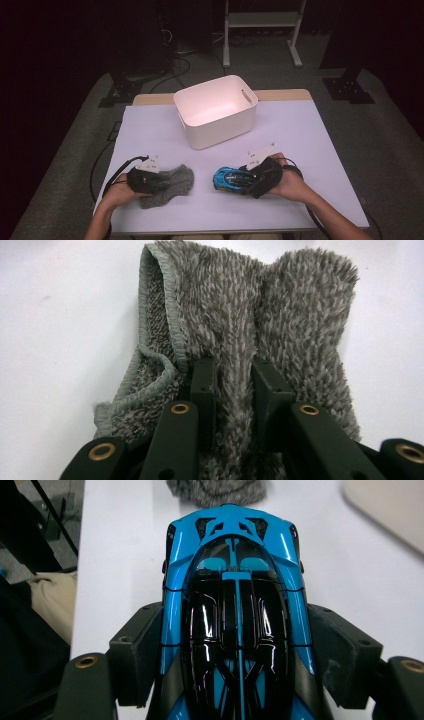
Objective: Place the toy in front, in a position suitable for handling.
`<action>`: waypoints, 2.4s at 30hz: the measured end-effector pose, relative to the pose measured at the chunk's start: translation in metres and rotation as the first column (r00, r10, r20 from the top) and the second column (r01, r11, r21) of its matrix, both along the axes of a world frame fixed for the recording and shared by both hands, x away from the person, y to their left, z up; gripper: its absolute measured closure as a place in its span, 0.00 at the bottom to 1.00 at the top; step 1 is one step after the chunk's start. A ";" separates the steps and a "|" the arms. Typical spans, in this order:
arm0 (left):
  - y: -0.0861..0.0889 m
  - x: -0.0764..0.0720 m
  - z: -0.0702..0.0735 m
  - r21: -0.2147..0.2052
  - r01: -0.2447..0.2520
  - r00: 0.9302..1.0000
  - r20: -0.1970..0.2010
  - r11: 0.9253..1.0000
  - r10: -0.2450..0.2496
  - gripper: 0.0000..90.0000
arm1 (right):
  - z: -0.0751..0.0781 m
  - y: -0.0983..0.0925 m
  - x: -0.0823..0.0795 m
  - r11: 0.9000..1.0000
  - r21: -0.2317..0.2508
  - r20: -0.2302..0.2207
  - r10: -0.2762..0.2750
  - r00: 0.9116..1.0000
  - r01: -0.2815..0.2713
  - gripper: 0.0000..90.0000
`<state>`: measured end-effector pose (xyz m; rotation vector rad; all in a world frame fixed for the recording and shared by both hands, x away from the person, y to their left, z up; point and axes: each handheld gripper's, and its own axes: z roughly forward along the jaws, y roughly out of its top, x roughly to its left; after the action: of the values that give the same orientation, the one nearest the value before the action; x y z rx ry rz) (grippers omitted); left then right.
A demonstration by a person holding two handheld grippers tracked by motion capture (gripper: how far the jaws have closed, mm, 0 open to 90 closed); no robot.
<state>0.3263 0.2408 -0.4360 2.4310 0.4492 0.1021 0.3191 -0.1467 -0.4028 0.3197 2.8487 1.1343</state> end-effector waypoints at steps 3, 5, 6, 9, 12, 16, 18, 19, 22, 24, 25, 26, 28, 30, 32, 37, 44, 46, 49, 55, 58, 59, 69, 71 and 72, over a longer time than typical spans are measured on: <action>0.000 0.000 0.000 -0.003 0.000 1.000 0.000 1.000 0.000 0.82 | -0.009 0.008 0.002 1.000 -0.024 -0.011 0.009 1.000 -0.009 0.30; 0.001 0.000 0.000 -0.004 0.001 1.000 -0.001 1.000 -0.001 0.82 | -0.015 0.012 0.003 1.000 -0.028 -0.019 0.014 1.000 -0.015 0.30; 0.001 0.001 0.000 -0.007 0.000 1.000 -0.002 1.000 0.000 0.82 | -0.017 0.014 0.004 0.999 -0.030 -0.022 0.017 1.000 -0.018 0.30; 0.001 0.000 0.000 -0.008 -0.001 1.000 -0.004 1.000 0.001 0.82 | -0.023 0.018 0.005 0.999 -0.038 -0.024 0.023 0.999 -0.024 0.30; 0.000 0.001 0.000 -0.007 -0.002 1.000 -0.007 1.000 0.002 0.82 | -0.030 0.023 0.006 0.998 -0.058 -0.026 0.030 0.999 -0.031 0.30; 0.001 0.001 0.000 -0.006 0.002 1.000 -0.008 1.000 -0.002 0.82 | -0.039 0.026 0.006 0.997 -0.074 -0.022 0.034 0.999 -0.036 0.30; 0.001 0.001 0.000 -0.005 0.004 1.000 -0.005 1.000 -0.004 0.82 | -0.041 0.026 0.005 0.997 -0.075 -0.013 0.036 0.999 -0.037 0.30; 0.001 0.002 0.000 -0.004 0.005 1.000 -0.008 1.000 -0.005 0.82 | -0.042 0.025 0.006 0.997 -0.070 -0.010 0.039 0.999 -0.040 0.30; 0.001 0.002 0.000 -0.004 0.003 1.000 -0.010 1.000 -0.003 0.82 | -0.044 0.024 0.005 0.996 -0.074 -0.007 0.040 0.999 -0.040 0.29; 0.001 0.002 0.000 -0.001 0.004 1.000 -0.009 1.000 -0.004 0.82 | -0.043 0.024 0.005 0.996 -0.076 -0.009 0.038 0.999 -0.038 0.29; 0.000 0.002 0.000 -0.001 0.003 1.000 -0.010 1.000 -0.003 0.82 | -0.044 0.023 0.005 0.996 -0.075 -0.009 0.038 0.999 -0.039 0.29; 0.000 0.002 0.000 -0.001 0.003 1.000 -0.009 1.000 -0.003 0.81 | -0.044 0.023 0.005 0.997 -0.074 -0.011 0.037 0.999 -0.038 0.29; 0.000 0.001 0.000 -0.007 -0.002 1.000 -0.012 1.000 0.002 0.81 | -0.044 0.023 0.005 0.996 -0.075 -0.010 0.037 0.999 -0.038 0.29; 0.000 0.002 0.000 -0.006 -0.001 1.000 -0.011 1.000 0.001 0.81 | -0.044 0.023 0.004 0.997 -0.076 -0.011 0.033 0.999 -0.034 0.29; 0.000 0.001 0.000 -0.006 -0.001 1.000 -0.011 1.000 0.001 0.81 | -0.044 0.024 0.004 0.997 -0.077 -0.010 0.030 0.999 -0.031 0.28; 0.002 0.001 0.000 -0.025 -0.006 1.000 -0.012 1.000 0.005 0.81 | -0.048 0.025 0.002 0.996 -0.094 -0.005 0.011 1.000 -0.011 0.21; -0.001 -0.002 0.008 -0.065 0.019 1.000 -0.003 0.998 -0.020 0.82 | -0.041 0.021 0.002 0.999 -0.050 -0.009 0.004 1.000 -0.004 0.19; -0.003 -0.002 0.012 -0.073 0.029 1.000 0.012 0.997 -0.028 0.83 | -0.040 0.019 0.002 0.998 -0.058 0.002 0.002 1.000 -0.002 0.18; -0.012 -0.003 0.022 -0.108 0.052 0.998 0.025 0.993 -0.049 0.85 | -0.035 0.012 -0.001 0.999 -0.035 -0.003 -0.019 1.000 0.019 0.17; -0.030 -0.001 0.034 -0.168 0.098 0.995 0.034 0.981 -0.094 0.86 | -0.030 0.000 -0.003 0.999 -0.015 -0.005 -0.040 0.999 0.040 0.17; -0.044 0.000 0.037 -0.172 0.127 0.992 0.037 0.977 -0.122 0.86 | -0.029 -0.010 -0.005 0.998 -0.016 0.006 -0.054 0.999 0.054 0.17; -0.051 0.000 0.037 -0.174 0.137 0.990 0.037 0.975 -0.133 0.86 | -0.028 -0.012 -0.006 0.998 -0.018 0.009 -0.062 0.998 0.062 0.17; -0.108 0.008 0.033 -0.146 0.230 0.973 0.009 0.962 -0.231 0.86 | -0.036 -0.024 -0.011 0.997 -0.036 0.005 -0.066 0.998 0.066 0.16; -0.117 0.010 0.031 -0.136 0.250 0.968 0.003 0.959 -0.252 0.86 | -0.038 -0.023 -0.012 0.997 -0.032 -0.002 -0.066 0.998 0.066 0.17; -0.123 0.010 0.029 -0.135 0.261 0.965 -0.003 0.956 -0.264 0.86 | -0.040 -0.022 -0.012 0.997 -0.033 -0.003 -0.063 0.998 0.063 0.17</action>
<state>0.3365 0.1173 -0.4067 2.3367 0.1332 -0.0664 0.3070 -0.1691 -0.4424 0.4065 2.8358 1.0753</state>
